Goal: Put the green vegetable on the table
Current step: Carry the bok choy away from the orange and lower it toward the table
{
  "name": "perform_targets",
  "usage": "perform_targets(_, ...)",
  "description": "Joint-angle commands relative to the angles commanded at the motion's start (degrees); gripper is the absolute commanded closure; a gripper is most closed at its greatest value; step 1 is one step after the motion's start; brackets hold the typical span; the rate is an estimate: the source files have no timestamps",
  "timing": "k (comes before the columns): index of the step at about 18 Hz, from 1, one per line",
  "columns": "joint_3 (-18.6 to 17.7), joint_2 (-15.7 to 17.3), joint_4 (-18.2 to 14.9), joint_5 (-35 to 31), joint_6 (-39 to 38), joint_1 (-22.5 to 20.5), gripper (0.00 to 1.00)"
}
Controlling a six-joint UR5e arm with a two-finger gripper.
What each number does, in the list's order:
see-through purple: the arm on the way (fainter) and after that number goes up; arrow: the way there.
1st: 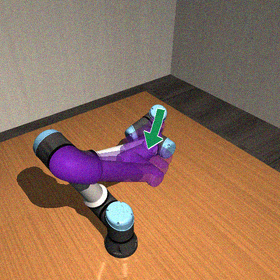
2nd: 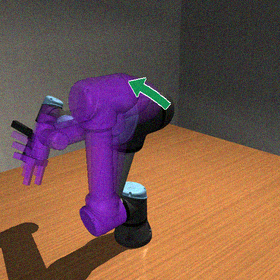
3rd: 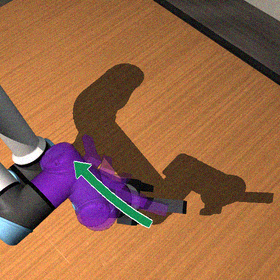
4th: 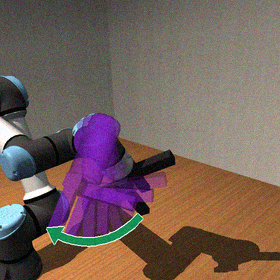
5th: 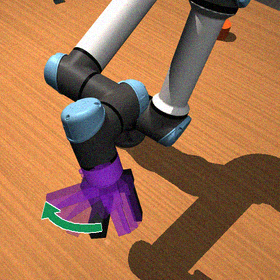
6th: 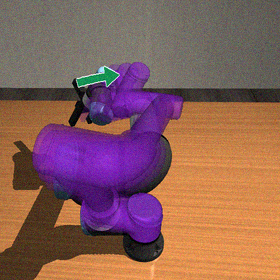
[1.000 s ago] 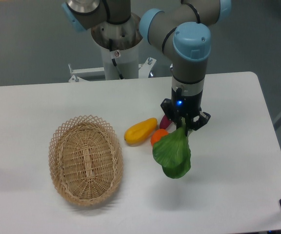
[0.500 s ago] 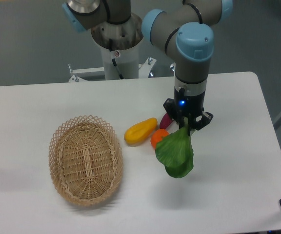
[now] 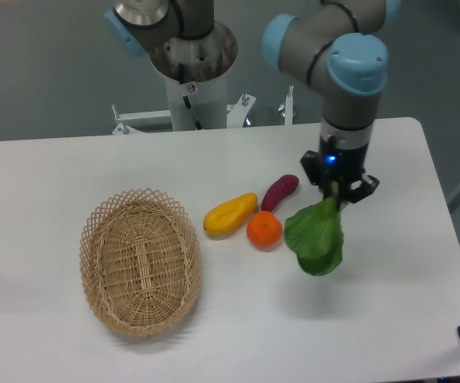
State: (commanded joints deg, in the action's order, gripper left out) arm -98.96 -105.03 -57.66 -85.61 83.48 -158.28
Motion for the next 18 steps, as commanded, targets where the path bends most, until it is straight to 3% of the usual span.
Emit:
perform_targets(6,-0.6,-2.6,0.2,0.0,4.7,-2.5,0.71)
perform_targets(7,-1.3,-3.1,1.0,0.1,5.7,-3.0,0.71)
perform_targets(9,-3.5,-3.4,5.8,0.4,7.7,-4.2,0.71)
perform_targets(11,-5.2,-3.6,7.8,0.4,8.6,-4.9,0.71)
perform_targets(18,-7.3,-3.7,8.0,0.3,13.0,-6.5,0.71)
